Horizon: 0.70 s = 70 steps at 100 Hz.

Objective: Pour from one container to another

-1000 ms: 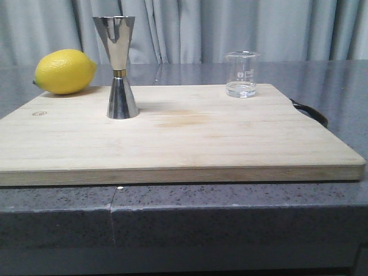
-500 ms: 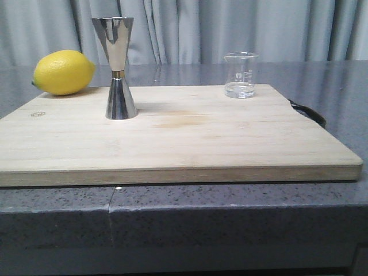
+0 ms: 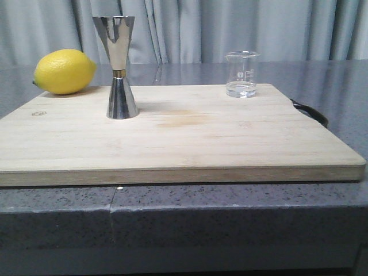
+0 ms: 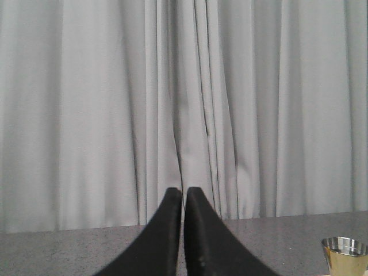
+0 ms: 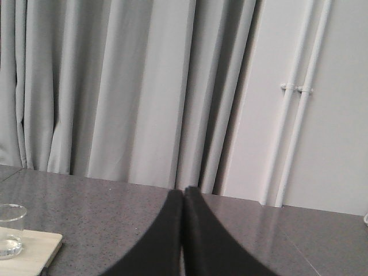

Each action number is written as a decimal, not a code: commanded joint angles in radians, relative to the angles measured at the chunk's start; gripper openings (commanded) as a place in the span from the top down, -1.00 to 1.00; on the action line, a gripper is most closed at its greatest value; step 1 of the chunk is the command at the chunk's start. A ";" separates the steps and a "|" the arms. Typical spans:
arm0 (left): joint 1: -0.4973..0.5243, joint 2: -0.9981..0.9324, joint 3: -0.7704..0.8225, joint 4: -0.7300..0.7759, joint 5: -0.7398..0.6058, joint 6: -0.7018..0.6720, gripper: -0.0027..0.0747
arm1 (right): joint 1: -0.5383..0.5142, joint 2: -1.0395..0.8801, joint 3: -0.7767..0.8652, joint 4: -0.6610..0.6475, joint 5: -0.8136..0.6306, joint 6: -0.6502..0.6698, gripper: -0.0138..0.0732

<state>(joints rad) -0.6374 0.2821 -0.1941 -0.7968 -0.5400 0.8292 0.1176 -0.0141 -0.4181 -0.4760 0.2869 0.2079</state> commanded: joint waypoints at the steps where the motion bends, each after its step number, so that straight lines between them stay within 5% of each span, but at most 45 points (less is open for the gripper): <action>1: 0.003 0.017 -0.028 0.016 -0.047 0.004 0.98 | -0.003 -0.001 -0.020 -0.007 -0.070 -0.005 0.84; 45: 0.003 0.017 -0.017 0.021 -0.050 0.004 0.98 | -0.003 -0.001 -0.020 -0.007 -0.070 -0.005 0.84; 55: 0.033 0.014 0.008 0.194 -0.048 -0.032 0.98 | -0.003 -0.001 -0.020 -0.007 -0.070 -0.005 0.84; 70: 0.168 0.005 0.051 0.573 -0.007 -0.345 0.98 | -0.003 -0.001 -0.020 -0.007 -0.070 -0.005 0.84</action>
<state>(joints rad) -0.5410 0.2821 -0.1374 -0.4453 -0.5194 0.6572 0.1176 -0.0141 -0.4181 -0.4721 0.2851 0.2079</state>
